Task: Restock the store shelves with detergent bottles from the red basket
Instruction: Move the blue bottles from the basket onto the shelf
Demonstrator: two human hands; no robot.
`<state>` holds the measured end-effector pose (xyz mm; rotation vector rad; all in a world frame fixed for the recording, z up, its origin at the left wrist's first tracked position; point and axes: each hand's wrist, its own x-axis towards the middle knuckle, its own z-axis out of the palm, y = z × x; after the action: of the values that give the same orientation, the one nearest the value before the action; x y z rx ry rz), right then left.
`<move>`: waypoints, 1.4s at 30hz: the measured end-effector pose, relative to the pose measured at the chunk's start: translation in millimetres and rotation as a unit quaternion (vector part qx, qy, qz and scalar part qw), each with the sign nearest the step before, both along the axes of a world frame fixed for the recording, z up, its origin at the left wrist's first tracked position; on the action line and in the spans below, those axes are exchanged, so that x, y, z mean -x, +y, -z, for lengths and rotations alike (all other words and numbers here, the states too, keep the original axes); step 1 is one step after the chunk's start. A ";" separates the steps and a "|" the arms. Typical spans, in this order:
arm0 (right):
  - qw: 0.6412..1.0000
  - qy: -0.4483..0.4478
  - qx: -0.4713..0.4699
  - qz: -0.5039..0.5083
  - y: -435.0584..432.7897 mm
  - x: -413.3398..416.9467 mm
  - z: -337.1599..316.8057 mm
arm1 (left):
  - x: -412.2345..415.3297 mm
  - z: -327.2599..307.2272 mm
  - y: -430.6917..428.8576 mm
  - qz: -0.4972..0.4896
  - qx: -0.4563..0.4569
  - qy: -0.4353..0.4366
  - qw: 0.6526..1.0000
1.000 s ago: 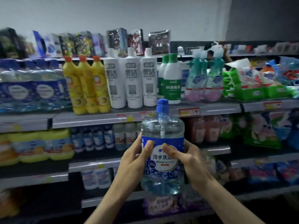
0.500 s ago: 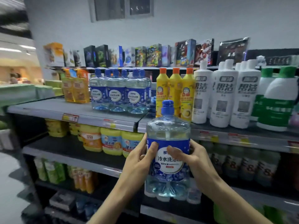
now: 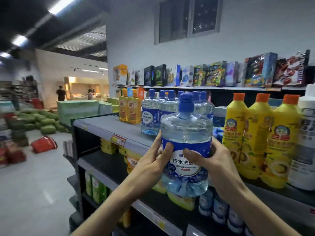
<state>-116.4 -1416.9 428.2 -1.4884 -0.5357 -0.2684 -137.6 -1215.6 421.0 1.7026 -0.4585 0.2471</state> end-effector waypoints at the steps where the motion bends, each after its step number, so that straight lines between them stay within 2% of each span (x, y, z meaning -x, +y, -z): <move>1: 1.000 -0.006 0.001 -0.004 3.7 -8.2 -3.0 | -5.4 -3.4 3.7 0.003 0.003 -0.009 1.000; 10: 0.997 -0.075 0.018 0.010 48.3 -74.5 -32.3 | -66.1 -33.8 45.3 0.026 0.025 -0.070 0.997; 18: 0.993 -0.098 0.013 0.070 62.4 -117.8 -50.0 | -144.1 -51.8 63.0 0.109 0.021 -0.118 0.987; 26: 0.985 -0.048 0.030 0.161 58.6 -134.6 -37.3 | -198.1 -36.9 50.3 0.185 0.037 -0.068 0.980; 35: 0.977 -0.003 0.048 0.208 57.6 -135.8 -16.9 | -220.2 -13.5 44.8 0.220 0.023 -0.067 0.973; 39: 0.969 0.003 0.067 0.238 61.9 -130.7 -13.3 | -231.9 -6.4 49.9 0.243 -0.008 -0.073 0.967; 42: 0.952 0.038 0.110 0.283 65.7 -124.3 -0.3 | -239.9 0.1 65.8 0.242 -0.089 -0.085 0.962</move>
<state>7.9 -1351.2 428.6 -1.8446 -0.0632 -0.6106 102.4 -1149.8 420.9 1.6893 -1.0322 -0.0076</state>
